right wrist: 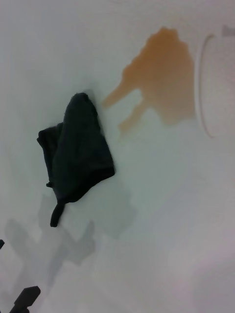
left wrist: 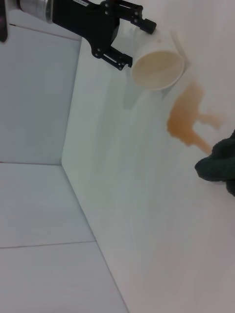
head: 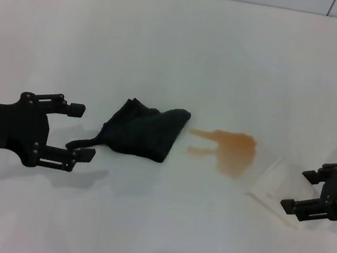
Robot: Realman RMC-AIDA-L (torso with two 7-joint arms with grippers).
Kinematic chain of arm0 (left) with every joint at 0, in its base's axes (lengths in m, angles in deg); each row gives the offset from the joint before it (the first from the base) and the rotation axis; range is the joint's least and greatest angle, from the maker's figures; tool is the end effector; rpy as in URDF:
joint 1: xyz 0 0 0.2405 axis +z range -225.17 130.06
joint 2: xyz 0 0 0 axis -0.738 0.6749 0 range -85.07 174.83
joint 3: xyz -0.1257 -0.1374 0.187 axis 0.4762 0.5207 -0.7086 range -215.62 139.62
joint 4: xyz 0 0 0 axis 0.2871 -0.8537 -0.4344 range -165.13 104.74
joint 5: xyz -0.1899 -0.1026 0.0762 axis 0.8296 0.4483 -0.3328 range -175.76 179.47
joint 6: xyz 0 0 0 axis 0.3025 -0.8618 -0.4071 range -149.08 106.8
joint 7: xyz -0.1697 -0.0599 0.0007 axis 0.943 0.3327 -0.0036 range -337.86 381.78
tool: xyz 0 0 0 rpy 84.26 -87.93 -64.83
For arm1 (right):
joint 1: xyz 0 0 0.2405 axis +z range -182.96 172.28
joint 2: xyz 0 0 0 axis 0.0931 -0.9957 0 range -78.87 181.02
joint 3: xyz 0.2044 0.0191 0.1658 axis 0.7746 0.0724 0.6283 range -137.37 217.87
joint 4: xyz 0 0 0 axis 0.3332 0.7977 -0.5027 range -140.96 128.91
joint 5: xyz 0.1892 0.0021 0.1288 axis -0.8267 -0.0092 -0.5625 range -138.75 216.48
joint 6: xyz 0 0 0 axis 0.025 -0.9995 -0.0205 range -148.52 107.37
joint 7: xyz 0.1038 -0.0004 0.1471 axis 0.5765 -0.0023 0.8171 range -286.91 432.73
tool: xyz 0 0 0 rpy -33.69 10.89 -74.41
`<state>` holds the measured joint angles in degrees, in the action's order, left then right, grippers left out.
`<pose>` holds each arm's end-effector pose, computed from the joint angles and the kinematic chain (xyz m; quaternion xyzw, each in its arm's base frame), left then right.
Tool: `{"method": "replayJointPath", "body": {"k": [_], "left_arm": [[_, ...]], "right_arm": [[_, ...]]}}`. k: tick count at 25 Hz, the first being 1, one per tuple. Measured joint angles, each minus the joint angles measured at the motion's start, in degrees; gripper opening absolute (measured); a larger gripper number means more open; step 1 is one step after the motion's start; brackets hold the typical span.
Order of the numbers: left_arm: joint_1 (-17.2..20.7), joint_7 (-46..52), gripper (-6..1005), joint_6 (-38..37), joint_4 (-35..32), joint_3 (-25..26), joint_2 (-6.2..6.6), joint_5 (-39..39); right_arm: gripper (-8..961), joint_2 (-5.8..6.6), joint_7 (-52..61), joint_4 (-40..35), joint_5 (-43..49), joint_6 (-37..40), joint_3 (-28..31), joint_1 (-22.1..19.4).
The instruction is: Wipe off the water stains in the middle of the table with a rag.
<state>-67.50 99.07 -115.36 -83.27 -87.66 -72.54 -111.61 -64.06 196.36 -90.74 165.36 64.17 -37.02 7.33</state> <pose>-0.2879 0.3228 -0.0040 -0.9693 -0.1350 -0.1628 0.1251 0.2528 0.3238 -0.0067 -0.9514 0.2676 -0.0440 0.1457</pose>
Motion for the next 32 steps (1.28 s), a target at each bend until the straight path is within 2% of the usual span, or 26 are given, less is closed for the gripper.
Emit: {"method": "replayJointPath", "body": {"k": [5, 8, 19, 25, 32], "left_arm": [[0.1, 0.0, 880, 0.0, 0.0, 0.0, 0.00, 0.0], [0.1, 0.0, 880, 0.1, 0.0, 0.0, 0.00, 0.0], [0.0, -0.2, 880, 0.2, 0.0, 0.0, 0.00, 0.1], [-0.1, -0.2, 880, 0.2, 0.0, 0.0, 0.01, 0.4], [-0.2, -0.2, 880, 0.3, 0.0, 0.0, 0.00, 0.5]], "right_arm": [[739, 0.00, 0.0, 0.0, 0.0, 0.2, 0.0, 0.1], [659, 0.00, 0.0, 0.0, 0.0, 0.2, 0.0, 0.1], [615, 0.07, -0.3, -2.0, -0.7, -0.7, 0.6, 1.4], [598, 0.09, -1.1, -2.3, -1.1, -2.1, 2.9, 2.3], [599, 0.09, -8.2, 0.8, -8.3, -5.5, 6.8, 2.4]]}}
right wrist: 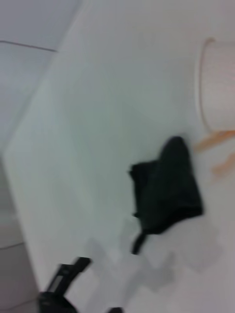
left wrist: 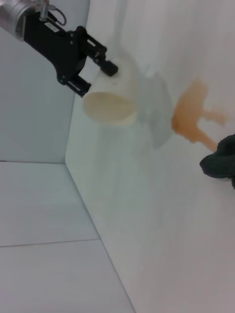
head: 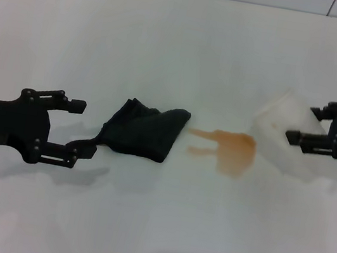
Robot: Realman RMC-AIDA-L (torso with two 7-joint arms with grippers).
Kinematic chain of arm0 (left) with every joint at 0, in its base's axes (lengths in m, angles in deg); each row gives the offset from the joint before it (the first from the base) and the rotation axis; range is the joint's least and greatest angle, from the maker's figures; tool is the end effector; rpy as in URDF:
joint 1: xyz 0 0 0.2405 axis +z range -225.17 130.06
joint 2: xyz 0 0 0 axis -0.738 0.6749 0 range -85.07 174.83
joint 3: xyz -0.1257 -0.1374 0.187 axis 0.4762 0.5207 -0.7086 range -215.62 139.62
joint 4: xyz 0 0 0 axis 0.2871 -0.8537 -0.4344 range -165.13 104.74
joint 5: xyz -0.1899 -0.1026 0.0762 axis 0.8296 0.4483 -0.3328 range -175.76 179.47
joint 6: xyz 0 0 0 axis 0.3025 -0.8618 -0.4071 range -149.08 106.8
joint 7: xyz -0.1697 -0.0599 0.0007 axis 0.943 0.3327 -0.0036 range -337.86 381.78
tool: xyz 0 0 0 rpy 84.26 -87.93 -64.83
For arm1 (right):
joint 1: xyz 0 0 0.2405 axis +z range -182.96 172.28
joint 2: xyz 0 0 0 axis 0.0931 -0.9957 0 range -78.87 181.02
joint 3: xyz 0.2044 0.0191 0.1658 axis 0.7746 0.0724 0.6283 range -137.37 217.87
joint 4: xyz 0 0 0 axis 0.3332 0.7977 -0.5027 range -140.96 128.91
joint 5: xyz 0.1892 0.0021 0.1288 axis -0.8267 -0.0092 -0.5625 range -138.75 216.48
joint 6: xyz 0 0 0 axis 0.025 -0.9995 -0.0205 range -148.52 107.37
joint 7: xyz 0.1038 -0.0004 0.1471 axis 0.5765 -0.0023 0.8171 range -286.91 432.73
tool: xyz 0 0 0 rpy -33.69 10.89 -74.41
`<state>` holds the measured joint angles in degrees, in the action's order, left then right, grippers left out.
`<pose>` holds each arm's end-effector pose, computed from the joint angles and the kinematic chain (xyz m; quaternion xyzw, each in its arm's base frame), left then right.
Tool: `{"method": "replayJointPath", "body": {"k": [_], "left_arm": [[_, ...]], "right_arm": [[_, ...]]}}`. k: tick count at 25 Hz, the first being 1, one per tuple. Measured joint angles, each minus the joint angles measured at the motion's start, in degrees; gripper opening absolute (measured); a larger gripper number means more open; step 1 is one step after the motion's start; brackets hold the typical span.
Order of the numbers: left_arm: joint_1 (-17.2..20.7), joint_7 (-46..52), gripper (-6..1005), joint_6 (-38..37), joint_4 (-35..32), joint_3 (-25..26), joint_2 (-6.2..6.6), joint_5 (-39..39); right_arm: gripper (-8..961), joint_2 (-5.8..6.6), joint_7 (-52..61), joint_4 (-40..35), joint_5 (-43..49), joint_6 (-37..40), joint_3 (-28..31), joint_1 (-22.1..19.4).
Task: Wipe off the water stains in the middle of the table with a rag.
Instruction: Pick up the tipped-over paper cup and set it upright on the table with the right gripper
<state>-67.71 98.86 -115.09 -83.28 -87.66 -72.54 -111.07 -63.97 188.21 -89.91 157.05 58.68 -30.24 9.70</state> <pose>-0.2857 0.3253 -0.0032 -0.9688 -0.1311 -0.1662 0.1290 0.2272 0.3610 0.0250 -0.9531 0.2066 0.0480 0.2159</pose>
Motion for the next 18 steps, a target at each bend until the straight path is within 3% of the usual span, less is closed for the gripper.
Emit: {"method": "replayJointPath", "body": {"k": [5, 18], "left_arm": [[-0.1, 0.0, 880, 0.6, 0.0, 0.0, -0.01, 0.0], [-0.9, 0.5, 879, 1.3, -0.2, 0.0, -0.80, 0.3]], "right_arm": [[600, 0.00, -8.8, 7.6, -7.9, -3.5, 2.6, -0.3], [601, 0.00, -43.6, 39.3, -30.9, -6.1, 15.4, 1.8]]}}
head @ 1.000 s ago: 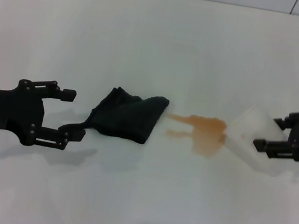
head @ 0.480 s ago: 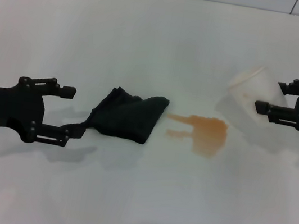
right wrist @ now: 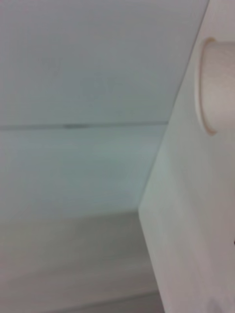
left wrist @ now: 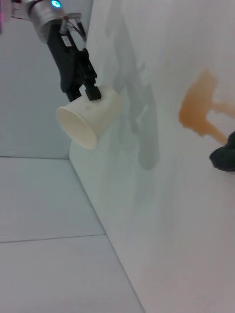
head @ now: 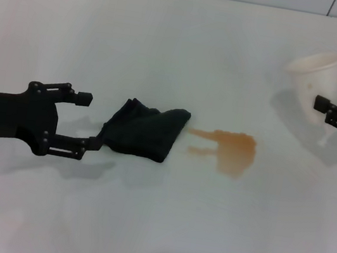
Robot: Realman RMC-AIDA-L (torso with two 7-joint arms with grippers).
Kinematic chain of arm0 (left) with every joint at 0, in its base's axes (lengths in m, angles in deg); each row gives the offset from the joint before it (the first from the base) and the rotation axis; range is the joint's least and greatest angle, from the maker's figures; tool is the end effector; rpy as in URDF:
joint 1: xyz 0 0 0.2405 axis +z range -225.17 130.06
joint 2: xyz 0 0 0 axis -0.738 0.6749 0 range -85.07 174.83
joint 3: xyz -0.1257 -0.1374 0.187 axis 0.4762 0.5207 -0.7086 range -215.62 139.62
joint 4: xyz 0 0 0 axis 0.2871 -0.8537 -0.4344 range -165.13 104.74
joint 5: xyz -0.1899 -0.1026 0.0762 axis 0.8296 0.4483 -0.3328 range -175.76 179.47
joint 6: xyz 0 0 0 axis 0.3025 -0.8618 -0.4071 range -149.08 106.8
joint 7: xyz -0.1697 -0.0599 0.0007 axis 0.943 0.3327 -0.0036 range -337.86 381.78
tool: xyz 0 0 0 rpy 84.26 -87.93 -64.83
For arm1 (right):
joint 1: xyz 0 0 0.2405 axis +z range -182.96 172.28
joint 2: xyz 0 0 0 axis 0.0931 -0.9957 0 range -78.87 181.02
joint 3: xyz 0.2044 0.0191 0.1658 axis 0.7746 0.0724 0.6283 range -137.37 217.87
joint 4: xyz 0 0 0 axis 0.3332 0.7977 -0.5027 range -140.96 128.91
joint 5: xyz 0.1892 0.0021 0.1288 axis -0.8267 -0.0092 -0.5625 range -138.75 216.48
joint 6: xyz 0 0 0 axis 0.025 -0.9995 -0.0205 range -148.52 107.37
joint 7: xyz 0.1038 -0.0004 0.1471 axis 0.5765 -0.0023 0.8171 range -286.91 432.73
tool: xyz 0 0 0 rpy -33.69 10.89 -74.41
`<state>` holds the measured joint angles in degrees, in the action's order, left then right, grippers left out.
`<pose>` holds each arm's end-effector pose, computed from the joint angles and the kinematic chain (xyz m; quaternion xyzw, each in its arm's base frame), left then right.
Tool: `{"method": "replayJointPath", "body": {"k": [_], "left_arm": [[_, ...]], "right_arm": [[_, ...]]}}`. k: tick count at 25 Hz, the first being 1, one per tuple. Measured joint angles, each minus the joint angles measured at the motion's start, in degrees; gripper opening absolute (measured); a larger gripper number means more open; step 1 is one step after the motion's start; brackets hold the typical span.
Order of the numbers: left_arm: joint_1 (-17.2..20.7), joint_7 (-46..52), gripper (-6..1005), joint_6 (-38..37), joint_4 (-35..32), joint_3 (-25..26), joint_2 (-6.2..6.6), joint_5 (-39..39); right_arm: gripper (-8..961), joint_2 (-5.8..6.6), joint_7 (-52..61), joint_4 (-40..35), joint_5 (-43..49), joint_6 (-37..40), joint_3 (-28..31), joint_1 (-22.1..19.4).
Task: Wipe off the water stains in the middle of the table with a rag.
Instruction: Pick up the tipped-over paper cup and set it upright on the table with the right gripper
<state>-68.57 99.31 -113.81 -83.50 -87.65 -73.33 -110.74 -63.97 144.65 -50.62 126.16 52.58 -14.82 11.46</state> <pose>-0.2783 0.3327 -0.0069 -0.9671 -0.1291 -0.1719 0.1361 0.3108 0.3707 0.0240 -0.8896 0.1990 0.2551 0.3224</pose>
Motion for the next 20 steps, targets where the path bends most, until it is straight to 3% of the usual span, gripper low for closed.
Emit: {"method": "replayJointPath", "body": {"k": [11, 20], "left_arm": [[-0.2, 0.0, 879, -0.2, -0.1, 0.0, -0.17, 0.5], [-0.2, -1.4, 879, -0.4, 0.2, -0.2, -0.03, 0.2]], "right_arm": [[603, -0.12, -13.2, 14.1, -5.2, -2.8, 2.2, 1.5], [604, -0.17, -14.3, 16.8, -5.7, -2.9, 1.9, 1.5]]}}
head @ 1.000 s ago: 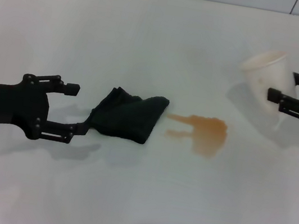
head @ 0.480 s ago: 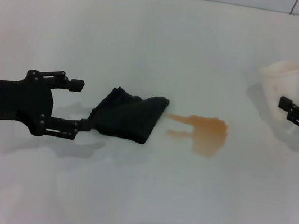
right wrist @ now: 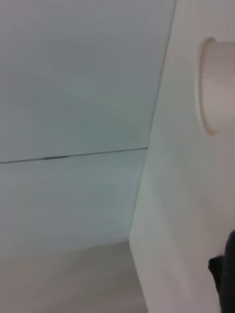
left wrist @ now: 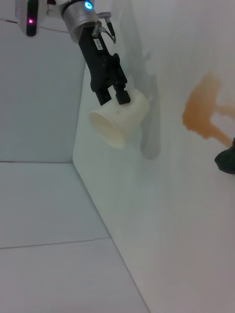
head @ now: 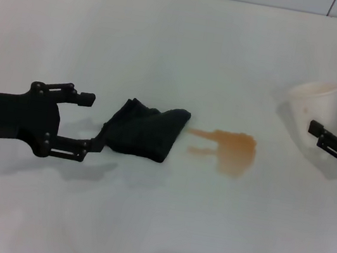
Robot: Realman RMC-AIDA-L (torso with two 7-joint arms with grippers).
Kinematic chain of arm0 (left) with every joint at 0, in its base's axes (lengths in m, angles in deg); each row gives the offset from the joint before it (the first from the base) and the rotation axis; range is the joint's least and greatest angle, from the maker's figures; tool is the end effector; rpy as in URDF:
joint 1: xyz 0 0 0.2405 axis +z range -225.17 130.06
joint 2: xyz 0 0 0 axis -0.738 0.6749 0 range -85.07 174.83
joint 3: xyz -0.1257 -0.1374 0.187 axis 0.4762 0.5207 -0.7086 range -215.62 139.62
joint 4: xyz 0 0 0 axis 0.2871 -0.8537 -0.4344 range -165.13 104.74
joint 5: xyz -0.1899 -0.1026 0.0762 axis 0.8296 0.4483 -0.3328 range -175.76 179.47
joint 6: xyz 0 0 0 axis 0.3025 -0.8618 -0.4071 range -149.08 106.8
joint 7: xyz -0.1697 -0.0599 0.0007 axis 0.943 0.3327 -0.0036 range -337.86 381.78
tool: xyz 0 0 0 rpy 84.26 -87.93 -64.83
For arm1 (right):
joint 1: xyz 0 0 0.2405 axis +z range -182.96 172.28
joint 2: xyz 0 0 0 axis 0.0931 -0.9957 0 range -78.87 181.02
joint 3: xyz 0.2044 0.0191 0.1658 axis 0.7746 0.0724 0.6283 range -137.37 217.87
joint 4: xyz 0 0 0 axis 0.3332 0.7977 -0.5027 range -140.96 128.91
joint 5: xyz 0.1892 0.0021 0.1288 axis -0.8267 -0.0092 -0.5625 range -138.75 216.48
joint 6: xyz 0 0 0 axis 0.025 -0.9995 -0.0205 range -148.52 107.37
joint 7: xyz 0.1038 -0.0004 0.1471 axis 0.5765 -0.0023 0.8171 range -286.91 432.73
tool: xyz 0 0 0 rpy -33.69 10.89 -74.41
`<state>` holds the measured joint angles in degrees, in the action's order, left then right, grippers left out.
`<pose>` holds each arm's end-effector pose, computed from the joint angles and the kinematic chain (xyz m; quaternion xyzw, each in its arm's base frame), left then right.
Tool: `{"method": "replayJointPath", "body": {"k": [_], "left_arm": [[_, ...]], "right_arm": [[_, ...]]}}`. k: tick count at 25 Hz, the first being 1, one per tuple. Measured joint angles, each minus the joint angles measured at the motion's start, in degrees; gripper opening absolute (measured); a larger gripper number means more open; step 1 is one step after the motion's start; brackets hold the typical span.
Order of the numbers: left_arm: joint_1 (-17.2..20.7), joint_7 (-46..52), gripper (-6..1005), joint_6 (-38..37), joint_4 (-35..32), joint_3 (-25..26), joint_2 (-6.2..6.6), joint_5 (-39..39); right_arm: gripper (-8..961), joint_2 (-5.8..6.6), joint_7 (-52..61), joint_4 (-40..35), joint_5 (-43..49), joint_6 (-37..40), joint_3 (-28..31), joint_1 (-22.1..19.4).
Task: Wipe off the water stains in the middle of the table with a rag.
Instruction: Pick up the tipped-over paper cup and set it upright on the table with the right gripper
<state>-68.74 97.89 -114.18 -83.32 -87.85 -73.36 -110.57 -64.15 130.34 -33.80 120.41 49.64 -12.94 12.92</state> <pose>-0.2763 0.3321 -0.0082 -0.9690 -0.1155 -0.1730 0.1332 0.3500 0.3536 -0.0125 -0.8700 0.2331 0.2536 0.3528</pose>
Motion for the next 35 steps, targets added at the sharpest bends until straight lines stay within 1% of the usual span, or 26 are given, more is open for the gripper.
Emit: {"method": "replayJointPath", "body": {"k": [9, 35], "left_arm": [[-0.2, -1.3, 879, -0.1, 0.0, -0.3, 0.02, -0.2], [-0.7, -1.1, 878, -0.1, 0.0, -0.4, 0.04, -0.3]], "right_arm": [[605, -0.01, -0.7, 1.8, -0.1, -0.3, -0.1, 0.3], [609, 0.00, -0.8, 1.9, 0.0, 1.3, -0.2, -0.8]]}}
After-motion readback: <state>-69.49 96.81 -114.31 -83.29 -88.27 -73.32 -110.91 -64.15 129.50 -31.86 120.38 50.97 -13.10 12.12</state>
